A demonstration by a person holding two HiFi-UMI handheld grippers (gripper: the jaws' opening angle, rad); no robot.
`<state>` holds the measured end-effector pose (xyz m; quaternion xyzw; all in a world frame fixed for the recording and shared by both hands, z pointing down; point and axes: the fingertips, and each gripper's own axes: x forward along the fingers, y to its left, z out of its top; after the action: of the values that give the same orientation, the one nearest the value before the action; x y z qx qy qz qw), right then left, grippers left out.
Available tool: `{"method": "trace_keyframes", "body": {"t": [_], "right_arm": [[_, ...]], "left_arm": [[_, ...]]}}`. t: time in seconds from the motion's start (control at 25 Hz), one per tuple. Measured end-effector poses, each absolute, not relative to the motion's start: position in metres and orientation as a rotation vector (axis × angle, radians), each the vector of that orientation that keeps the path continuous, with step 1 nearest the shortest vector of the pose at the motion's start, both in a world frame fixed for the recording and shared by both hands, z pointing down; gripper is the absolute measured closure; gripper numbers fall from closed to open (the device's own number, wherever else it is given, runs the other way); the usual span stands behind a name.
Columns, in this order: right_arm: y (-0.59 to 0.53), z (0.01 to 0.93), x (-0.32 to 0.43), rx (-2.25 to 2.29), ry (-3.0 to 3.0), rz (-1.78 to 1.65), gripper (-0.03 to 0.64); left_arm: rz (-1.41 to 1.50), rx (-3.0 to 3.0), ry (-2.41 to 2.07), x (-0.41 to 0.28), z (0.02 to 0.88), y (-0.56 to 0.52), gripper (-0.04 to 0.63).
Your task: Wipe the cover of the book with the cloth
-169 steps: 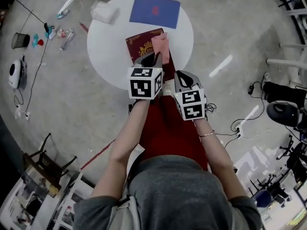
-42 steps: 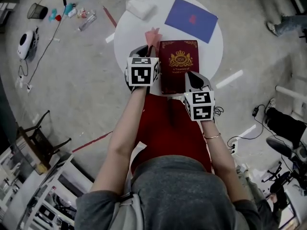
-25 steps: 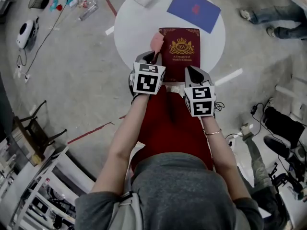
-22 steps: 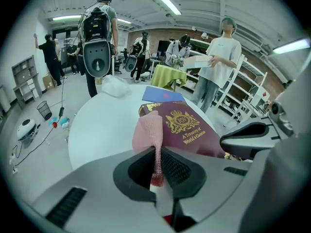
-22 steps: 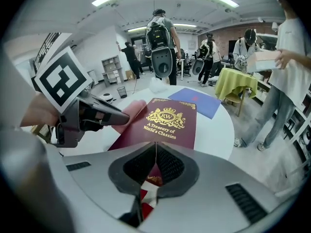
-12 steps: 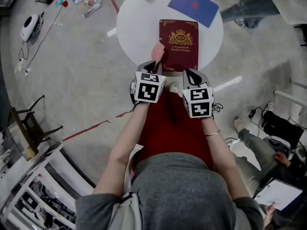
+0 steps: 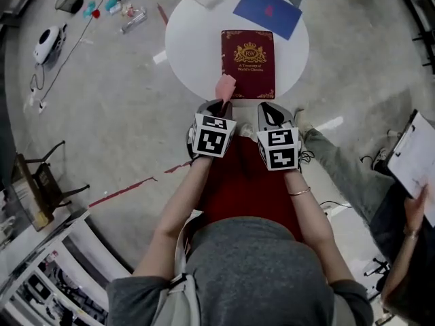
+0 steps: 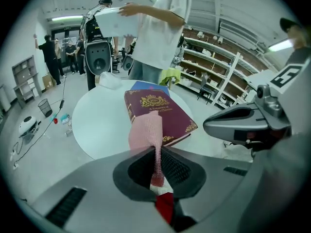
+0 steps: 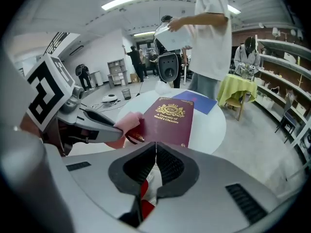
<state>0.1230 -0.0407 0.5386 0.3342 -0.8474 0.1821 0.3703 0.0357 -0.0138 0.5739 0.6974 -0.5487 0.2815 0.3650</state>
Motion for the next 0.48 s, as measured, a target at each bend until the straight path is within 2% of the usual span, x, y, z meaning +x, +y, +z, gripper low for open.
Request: {"method": "trace_keyframes", "body": {"t": [0.48], "right_arm": [[-0.035, 0.513, 0.126, 0.895, -2.242, 0.447, 0.588]], "left_arm": [[0.697, 1.86, -1.426, 0.048, 0.531, -0.011, 0.563]]}}
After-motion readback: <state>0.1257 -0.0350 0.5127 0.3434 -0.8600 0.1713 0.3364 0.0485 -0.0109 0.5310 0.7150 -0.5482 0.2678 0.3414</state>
